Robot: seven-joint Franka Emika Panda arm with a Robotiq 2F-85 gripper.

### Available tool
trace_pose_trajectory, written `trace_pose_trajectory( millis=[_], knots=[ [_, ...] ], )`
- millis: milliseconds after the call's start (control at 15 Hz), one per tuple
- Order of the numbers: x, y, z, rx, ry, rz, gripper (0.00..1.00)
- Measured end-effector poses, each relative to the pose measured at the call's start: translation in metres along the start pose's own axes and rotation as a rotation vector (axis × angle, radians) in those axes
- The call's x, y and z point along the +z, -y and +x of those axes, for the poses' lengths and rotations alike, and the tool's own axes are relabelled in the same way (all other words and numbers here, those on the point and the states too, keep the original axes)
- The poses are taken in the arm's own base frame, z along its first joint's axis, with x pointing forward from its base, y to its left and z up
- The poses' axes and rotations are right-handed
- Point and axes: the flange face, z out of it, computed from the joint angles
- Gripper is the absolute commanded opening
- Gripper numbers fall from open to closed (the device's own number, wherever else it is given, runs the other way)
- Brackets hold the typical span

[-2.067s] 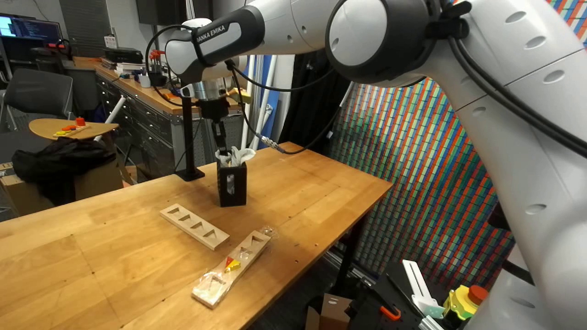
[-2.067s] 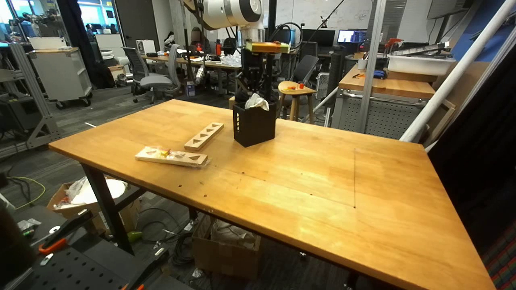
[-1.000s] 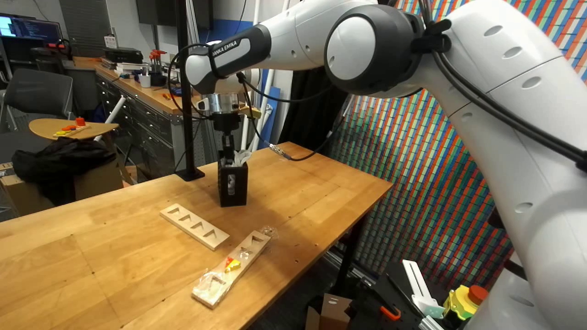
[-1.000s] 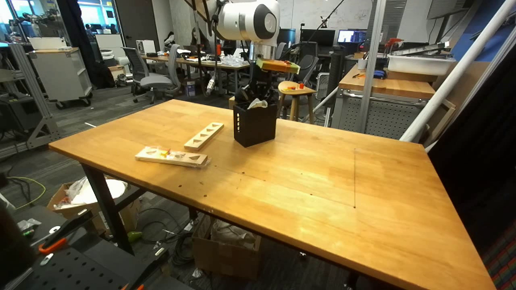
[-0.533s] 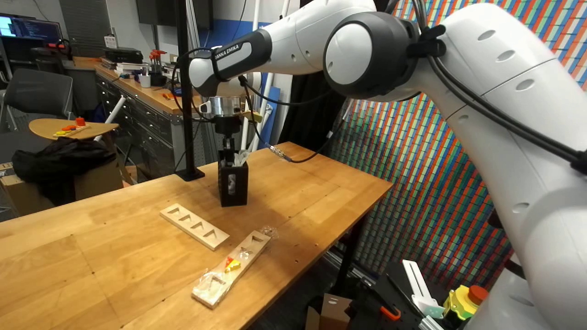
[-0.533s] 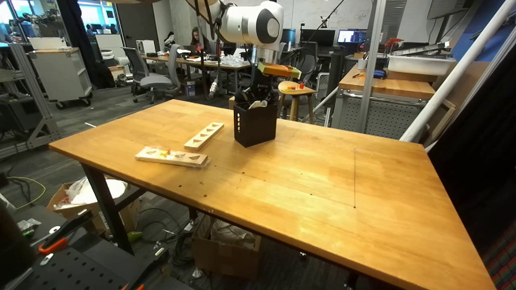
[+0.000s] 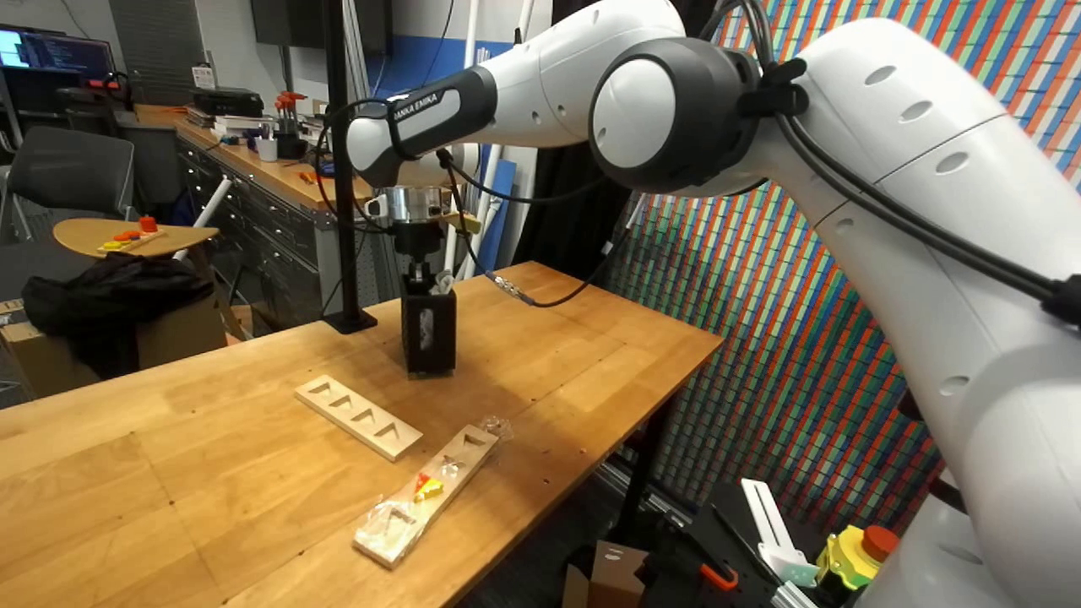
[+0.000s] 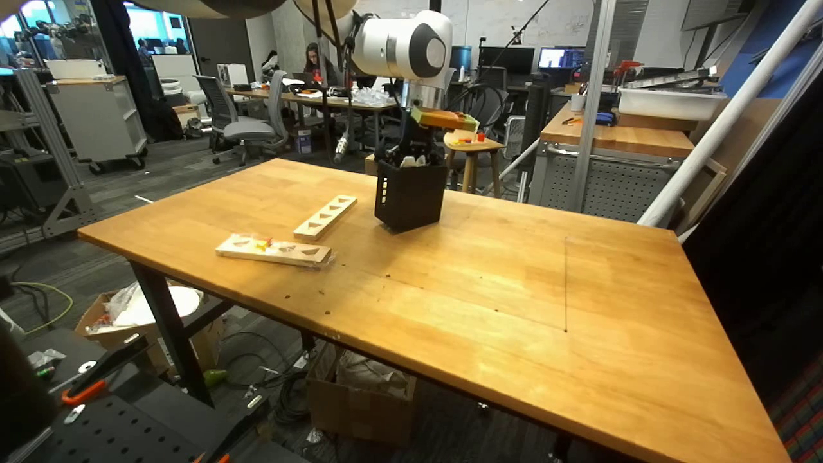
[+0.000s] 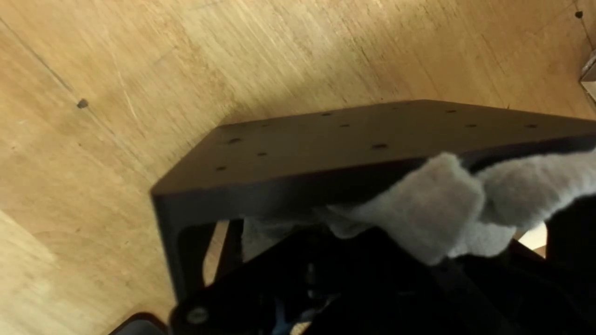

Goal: Stuff the towel into the box

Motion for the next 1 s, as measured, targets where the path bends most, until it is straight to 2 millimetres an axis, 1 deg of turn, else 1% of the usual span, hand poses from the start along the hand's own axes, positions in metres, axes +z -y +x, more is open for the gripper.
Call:
trace_pose_trajectory(
  millis=[400, 867, 1000],
  knots=[
    [-0.005, -0.003, -0.003, 0.006, -0.002, -0.008, 0.02],
    [-0.018, -0.003, -0.006, 0.009, -0.001, -0.031, 0.02],
    [-0.025, -0.004, -0.009, 0.011, 0.003, -0.045, 0.02]
  ],
)
